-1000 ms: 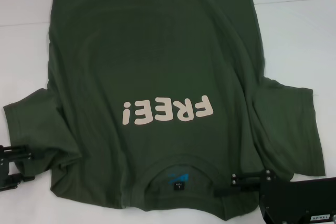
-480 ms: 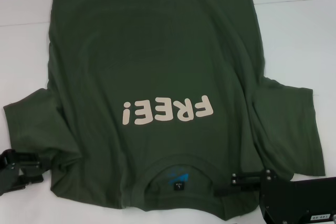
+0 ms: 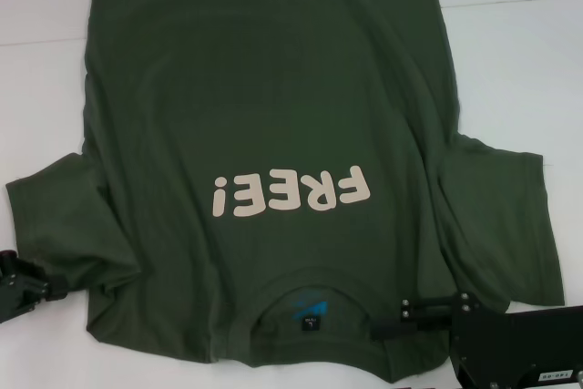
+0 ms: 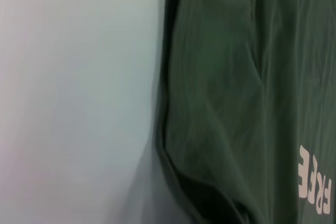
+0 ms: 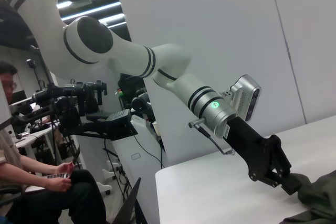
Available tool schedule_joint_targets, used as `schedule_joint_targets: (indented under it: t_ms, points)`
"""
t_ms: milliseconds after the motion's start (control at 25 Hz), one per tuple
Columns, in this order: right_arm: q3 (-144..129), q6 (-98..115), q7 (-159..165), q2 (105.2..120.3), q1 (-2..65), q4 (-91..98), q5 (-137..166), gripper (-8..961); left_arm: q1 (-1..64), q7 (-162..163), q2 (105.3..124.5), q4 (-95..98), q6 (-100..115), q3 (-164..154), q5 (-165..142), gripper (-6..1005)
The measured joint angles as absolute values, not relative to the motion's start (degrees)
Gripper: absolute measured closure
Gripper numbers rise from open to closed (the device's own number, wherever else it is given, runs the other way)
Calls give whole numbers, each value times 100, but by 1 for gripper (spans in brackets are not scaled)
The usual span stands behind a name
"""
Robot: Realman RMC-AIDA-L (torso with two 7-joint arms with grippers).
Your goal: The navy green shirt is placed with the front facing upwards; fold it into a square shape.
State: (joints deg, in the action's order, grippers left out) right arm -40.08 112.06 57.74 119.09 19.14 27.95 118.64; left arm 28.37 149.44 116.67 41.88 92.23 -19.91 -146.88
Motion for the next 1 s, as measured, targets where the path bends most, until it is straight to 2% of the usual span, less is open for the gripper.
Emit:
schedule_joint_targets:
  t_ms: [200, 1000]
  points:
    - [-4008, 11224, 5774, 11908, 1929, 2795, 11857, 253, 2837, 14950, 11666, 4192, 9200, -2015, -14713, 999]
    - [-3946, 11244, 5774, 11900, 1960, 2795, 11857, 254, 2782, 14433, 11658, 4421, 9947, -1683, -14217, 1000]
